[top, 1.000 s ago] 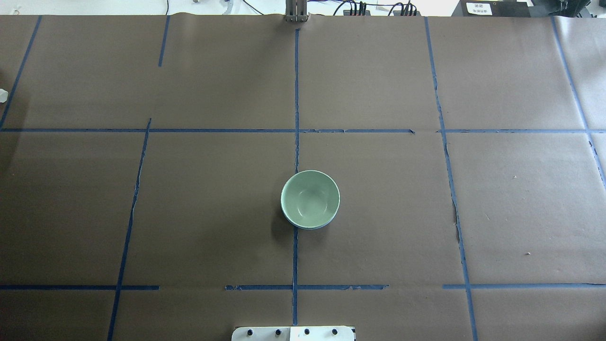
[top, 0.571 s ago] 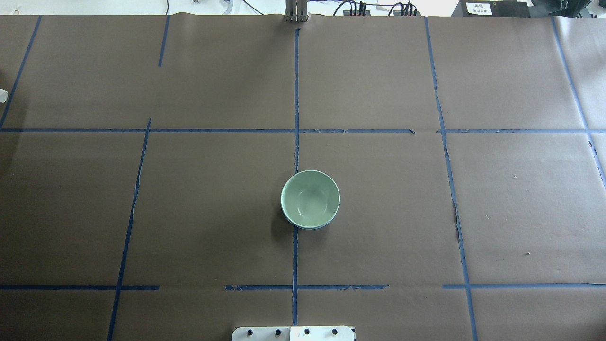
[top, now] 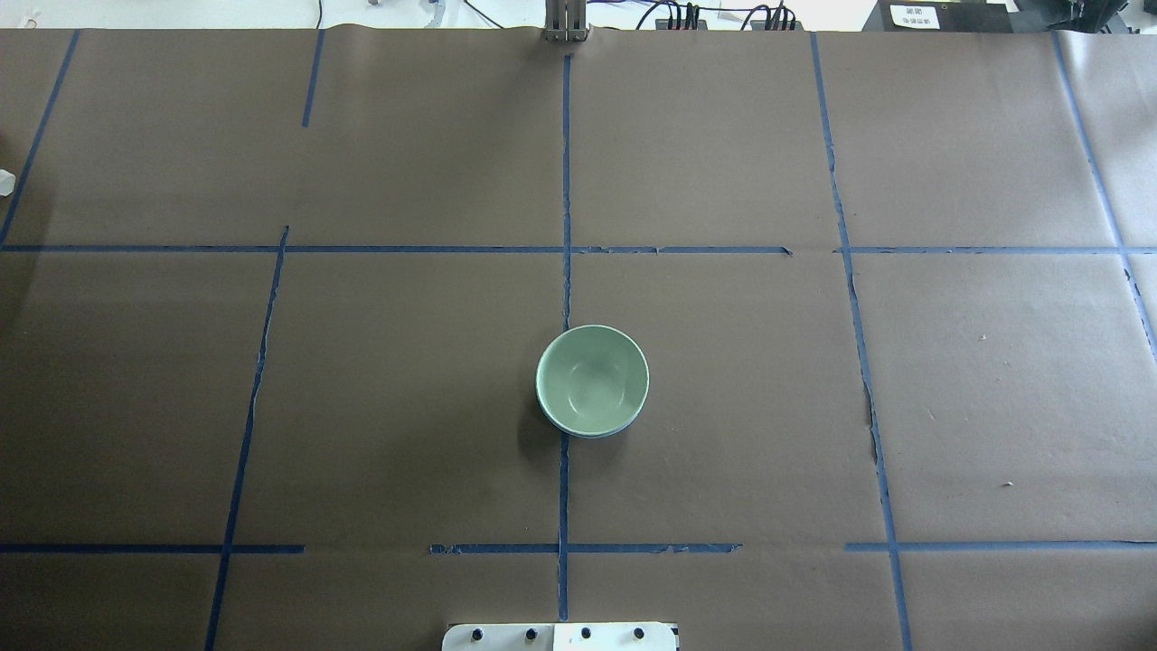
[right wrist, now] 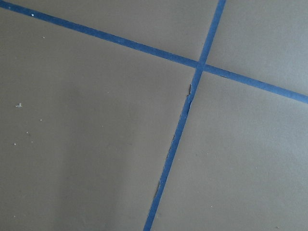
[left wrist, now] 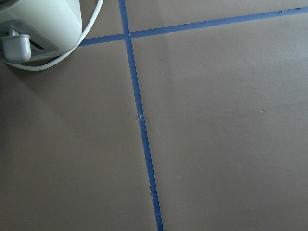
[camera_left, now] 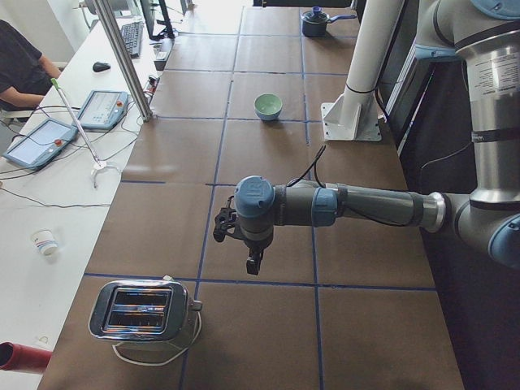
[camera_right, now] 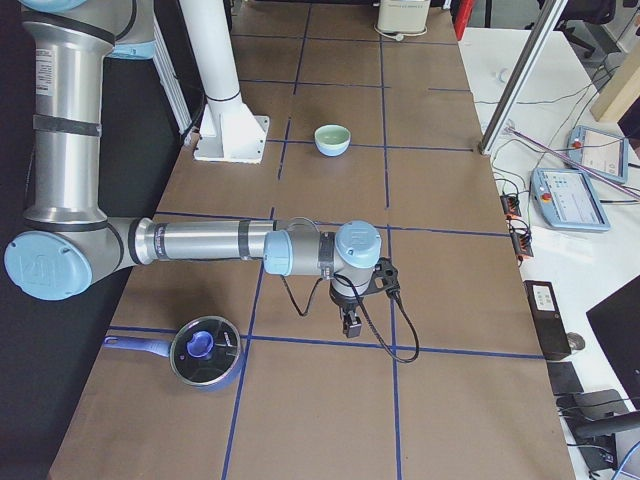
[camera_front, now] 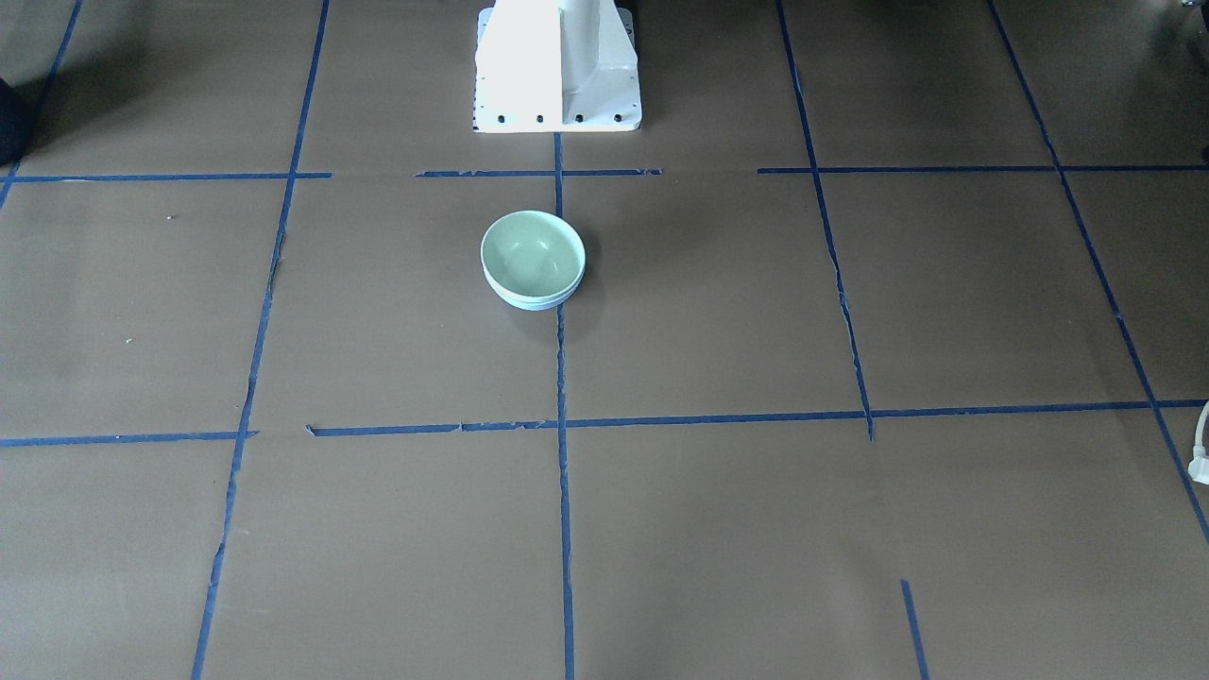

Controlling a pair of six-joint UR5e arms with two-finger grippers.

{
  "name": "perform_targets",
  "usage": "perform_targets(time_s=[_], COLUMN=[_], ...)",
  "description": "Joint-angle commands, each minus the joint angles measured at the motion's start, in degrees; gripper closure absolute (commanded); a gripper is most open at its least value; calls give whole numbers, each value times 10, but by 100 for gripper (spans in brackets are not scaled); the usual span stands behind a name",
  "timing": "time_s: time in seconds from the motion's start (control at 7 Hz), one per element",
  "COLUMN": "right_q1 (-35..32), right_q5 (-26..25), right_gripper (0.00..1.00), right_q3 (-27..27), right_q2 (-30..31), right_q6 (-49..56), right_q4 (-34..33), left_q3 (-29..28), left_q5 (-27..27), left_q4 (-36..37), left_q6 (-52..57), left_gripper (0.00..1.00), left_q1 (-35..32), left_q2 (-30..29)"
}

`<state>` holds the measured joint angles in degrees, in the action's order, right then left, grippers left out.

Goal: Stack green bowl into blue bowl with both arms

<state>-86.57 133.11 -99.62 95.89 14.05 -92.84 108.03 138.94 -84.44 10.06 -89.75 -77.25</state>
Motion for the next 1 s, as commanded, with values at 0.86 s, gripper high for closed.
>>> perform_targets(time_s=[0.86], right_q1=[2], right_q5=[0], right_gripper=[0], right_q3=[-4], right_q2=[2], right_q6=[-3], right_q4=[4], left_q3=[9], left_q5=[-3], left_q4=[2], left_q6=[-2], left_gripper=[0], left_q1=[-2], left_q2=[21])
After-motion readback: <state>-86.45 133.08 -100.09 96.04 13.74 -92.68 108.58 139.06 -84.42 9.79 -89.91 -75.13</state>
